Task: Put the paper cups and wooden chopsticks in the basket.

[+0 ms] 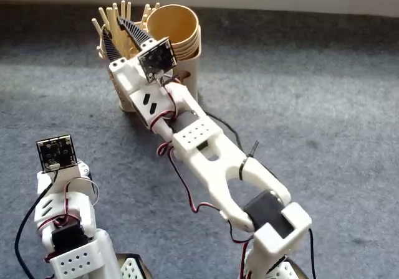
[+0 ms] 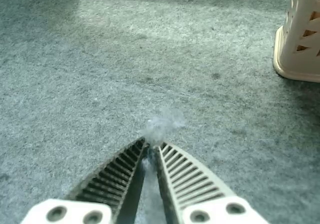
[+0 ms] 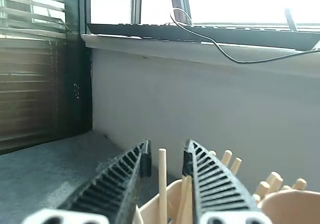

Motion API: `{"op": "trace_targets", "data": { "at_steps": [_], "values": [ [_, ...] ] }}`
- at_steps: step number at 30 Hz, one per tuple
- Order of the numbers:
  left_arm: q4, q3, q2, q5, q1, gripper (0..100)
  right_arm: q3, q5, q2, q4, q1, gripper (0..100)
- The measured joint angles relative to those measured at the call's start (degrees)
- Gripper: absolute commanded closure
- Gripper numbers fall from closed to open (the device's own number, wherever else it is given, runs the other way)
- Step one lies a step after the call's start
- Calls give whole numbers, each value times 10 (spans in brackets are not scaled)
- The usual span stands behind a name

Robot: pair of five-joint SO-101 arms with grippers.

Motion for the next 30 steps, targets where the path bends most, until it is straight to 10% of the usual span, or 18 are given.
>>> {"op": "trace_targets", "data": {
  "at_steps": [30],
  "values": [
    [0,0,0,0,86,986,524,0,-579,84,94,991]
  ]
}}
